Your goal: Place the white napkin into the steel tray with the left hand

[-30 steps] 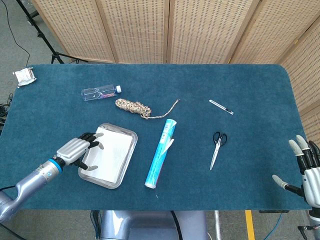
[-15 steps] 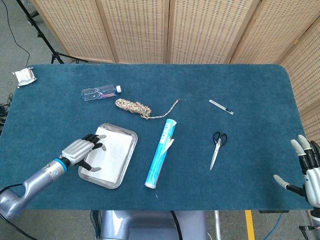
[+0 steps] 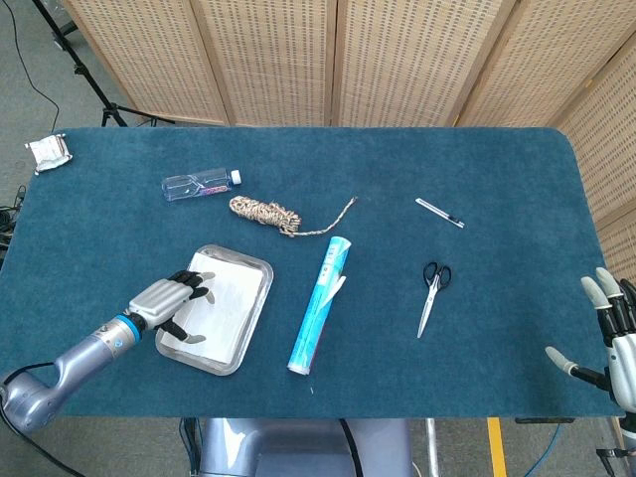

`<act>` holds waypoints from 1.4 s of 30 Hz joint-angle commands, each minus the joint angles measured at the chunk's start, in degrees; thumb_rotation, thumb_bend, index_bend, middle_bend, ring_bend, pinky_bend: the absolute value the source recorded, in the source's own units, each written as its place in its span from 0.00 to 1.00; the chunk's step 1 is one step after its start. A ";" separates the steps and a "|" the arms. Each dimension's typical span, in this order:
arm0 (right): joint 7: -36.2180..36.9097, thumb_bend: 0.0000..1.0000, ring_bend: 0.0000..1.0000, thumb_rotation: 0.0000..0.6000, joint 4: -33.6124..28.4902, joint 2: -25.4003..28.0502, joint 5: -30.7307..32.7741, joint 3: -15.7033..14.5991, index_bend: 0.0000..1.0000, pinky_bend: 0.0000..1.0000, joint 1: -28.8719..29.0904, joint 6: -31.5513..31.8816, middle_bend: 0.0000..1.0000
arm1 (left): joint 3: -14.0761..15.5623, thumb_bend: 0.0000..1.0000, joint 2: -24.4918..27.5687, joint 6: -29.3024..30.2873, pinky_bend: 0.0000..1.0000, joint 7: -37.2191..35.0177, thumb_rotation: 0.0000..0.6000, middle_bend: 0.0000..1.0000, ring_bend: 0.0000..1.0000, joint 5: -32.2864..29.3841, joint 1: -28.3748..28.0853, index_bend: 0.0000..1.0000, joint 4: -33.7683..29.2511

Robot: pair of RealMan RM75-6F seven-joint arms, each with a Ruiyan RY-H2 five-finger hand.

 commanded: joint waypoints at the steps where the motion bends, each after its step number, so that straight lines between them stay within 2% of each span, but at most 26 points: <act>1: 0.00 0.00 0.00 1.00 0.02 -0.02 0.02 0.01 0.00 0.00 0.00 -0.01 0.00 | -0.10 0.15 -0.22 -0.57 0.05 -0.18 0.65 0.07 0.00 0.38 -0.25 0.32 0.02; 24: 1.61 0.00 0.00 1.00 0.45 0.20 0.34 0.28 0.00 0.00 -0.26 0.48 0.00 | -2.14 0.14 -3.70 -4.45 0.06 4.66 0.65 0.07 0.00 -3.66 -1.81 0.31 1.19; 42: 2.16 0.00 0.00 1.00 0.63 0.27 0.49 0.40 0.00 0.00 -0.31 0.54 0.00 | -3.18 0.13 -5.16 -4.36 0.06 7.67 0.65 0.07 0.00 -5.90 -1.73 0.30 1.48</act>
